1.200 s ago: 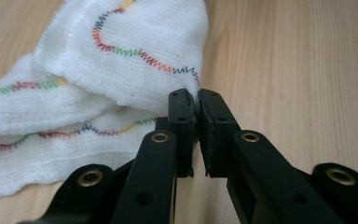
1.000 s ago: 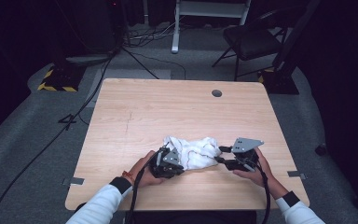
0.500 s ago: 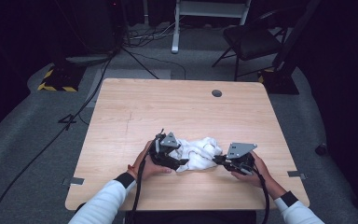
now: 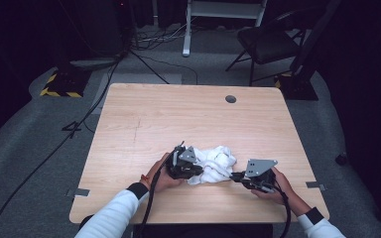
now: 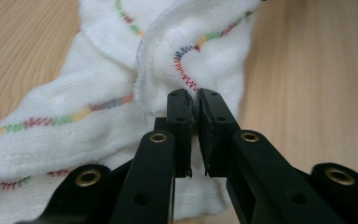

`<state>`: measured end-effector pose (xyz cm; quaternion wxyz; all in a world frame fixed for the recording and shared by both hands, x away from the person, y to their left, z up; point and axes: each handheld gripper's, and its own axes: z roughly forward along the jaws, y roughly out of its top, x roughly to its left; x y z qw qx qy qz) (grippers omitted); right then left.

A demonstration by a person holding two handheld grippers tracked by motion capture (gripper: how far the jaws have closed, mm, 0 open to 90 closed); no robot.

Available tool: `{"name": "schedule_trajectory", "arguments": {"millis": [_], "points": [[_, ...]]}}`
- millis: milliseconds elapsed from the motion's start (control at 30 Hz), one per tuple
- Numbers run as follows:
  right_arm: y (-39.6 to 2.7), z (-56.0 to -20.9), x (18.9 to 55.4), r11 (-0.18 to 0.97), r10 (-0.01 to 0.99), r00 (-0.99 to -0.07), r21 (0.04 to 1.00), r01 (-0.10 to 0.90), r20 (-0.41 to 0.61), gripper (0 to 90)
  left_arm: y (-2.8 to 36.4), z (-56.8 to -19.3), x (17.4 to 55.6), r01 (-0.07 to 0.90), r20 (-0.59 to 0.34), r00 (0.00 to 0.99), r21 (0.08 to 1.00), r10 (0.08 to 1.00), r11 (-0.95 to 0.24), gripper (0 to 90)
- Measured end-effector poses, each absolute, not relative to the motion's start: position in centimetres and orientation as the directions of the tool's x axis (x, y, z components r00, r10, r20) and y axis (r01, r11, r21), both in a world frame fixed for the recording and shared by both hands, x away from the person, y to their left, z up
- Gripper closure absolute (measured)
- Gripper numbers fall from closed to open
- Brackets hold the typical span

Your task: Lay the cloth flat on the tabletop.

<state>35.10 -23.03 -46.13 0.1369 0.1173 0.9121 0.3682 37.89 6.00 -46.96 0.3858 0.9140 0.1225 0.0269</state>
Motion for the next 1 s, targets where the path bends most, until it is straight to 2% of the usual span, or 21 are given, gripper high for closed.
{"name": "schedule_trajectory", "arguments": {"millis": [67,233,433,533,567,667,700,733,800,833,867,900,1000], "points": [[-23.5,-46.4,34.5,0.709,0.322,-0.932,0.694,0.121,-0.166,85.1,5.8,-46.8,36.7,0.159,-0.027,0.979,0.713,0.2,-0.683,83.2],[-24.6,-47.2,34.1,0.701,0.335,-0.934,0.695,0.159,-0.124,84.1,4.7,-47.7,33.6,0.097,-0.05,0.995,0.678,0.087,-0.729,80.0],[-25.3,-47.7,33.4,0.702,0.347,-0.931,0.689,0.18,-0.109,80.4,4.4,-48.3,32.2,0.087,-0.055,0.996,0.645,0.068,-0.76,73.8],[-25.8,-47.6,33.1,0.686,0.364,-0.926,0.702,0.191,-0.103,76.8,5.1,-48.2,32.0,0.111,-0.062,0.994,0.656,0.094,-0.746,68.6],[-26.2,-47.2,33.1,0.67,0.383,-0.917,0.717,0.193,-0.111,70.9,5.4,-48.0,32.0,0.126,-0.065,0.992,0.664,0.112,-0.737,64.0],[-26.5,-46.7,33.3,0.648,0.411,-0.904,0.735,0.199,-0.117,68.4,6.6,-47.5,32.1,0.153,-0.063,0.986,0.687,0.152,-0.711,62.7],[-26.6,-46.4,33.4,0.637,0.427,-0.896,0.744,0.203,-0.121,64.2,7.0,-47.3,32.2,0.163,-0.057,0.983,0.693,0.172,-0.702,60.3],[-26.8,-45.9,34.0,0.612,0.462,-0.879,0.76,0.22,-0.117,61.2,7.5,-47.1,32.4,0.181,-0.05,0.977,0.701,0.206,-0.69,54.6],[-26.8,-45.7,34.2,0.599,0.478,-0.871,0.768,0.226,-0.117,59.8,8.5,-46.7,33.2,0.222,-0.04,0.96,0.718,0.279,-0.66,52.9],[-26.4,-45.3,35.0,0.59,0.504,-0.854,0.773,0.234,-0.126,54.4,8.9,-46.6,33.8,0.242,-0.027,0.946,0.723,0.324,-0.647,46.2],[-26.4,-45.3,35.0,0.59,0.504,-0.854,0.773,0.234,-0.126,54.4,9.3,-46.6,34.4,0.262,-0.017,0.93,0.729,0.366,-0.632,46.2],[-25.9,-45.0,35.9,0.585,0.518,-0.846,0.774,0.242,-0.127,53.0,10.1,-46.7,35.8,0.286,0.018,0.899,0.732,0.438,-0.618,40.6],[-25.1,-44.7,37.0,0.578,0.532,-0.837,0.779,0.245,-0.132,50.1,10.8,-46.9,37.4,0.312,0.03,0.874,0.729,0.484,-0.61,34.4]]}}
